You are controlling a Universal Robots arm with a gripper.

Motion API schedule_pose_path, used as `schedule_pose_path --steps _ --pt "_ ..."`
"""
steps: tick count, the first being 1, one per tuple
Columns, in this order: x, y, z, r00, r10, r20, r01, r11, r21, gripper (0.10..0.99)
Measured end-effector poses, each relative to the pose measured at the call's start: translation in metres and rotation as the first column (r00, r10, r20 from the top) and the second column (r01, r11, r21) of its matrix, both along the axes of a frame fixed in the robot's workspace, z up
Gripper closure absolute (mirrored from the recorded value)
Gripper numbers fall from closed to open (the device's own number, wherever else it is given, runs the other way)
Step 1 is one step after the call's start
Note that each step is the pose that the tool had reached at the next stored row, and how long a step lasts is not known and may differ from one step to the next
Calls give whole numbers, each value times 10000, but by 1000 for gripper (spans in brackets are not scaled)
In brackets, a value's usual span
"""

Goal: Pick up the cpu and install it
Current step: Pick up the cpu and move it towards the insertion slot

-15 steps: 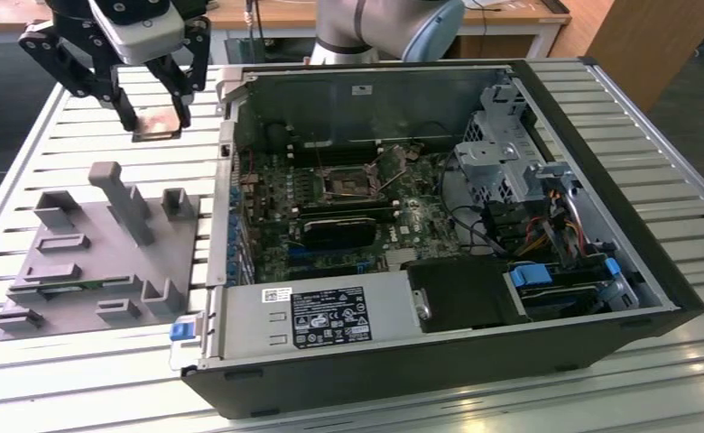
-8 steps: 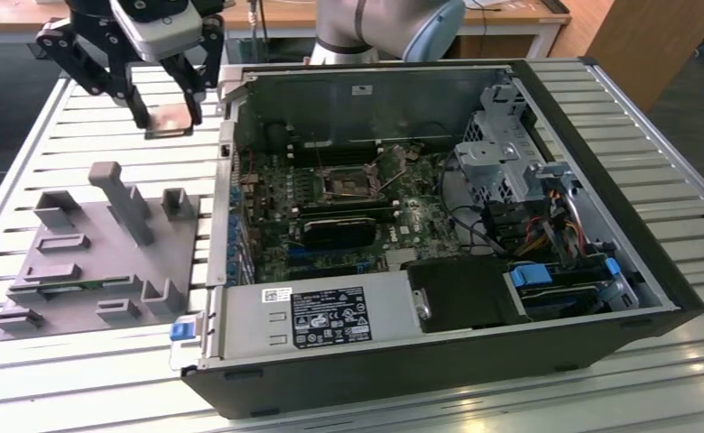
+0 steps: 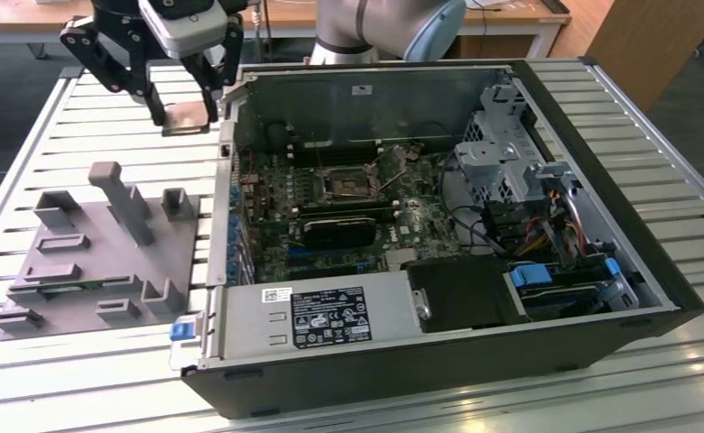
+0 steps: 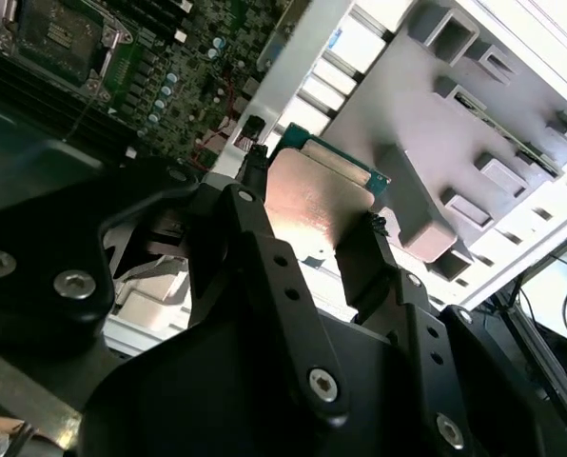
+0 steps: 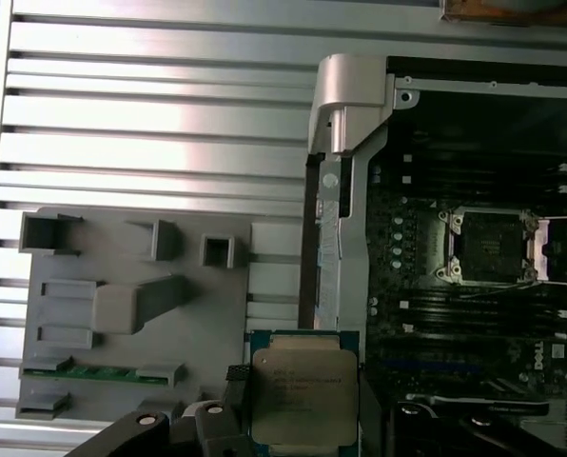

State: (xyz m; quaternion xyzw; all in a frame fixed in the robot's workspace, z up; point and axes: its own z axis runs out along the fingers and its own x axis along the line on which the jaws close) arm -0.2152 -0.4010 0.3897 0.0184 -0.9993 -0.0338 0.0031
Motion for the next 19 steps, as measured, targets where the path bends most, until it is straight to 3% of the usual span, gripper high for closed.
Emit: schedule_pose_path --steps 12,19 --pt "238 42 0 10000 0 0 0 10000 0 545" --pt "420 66 0 10000 -1 -1 1 10000 -1 545"
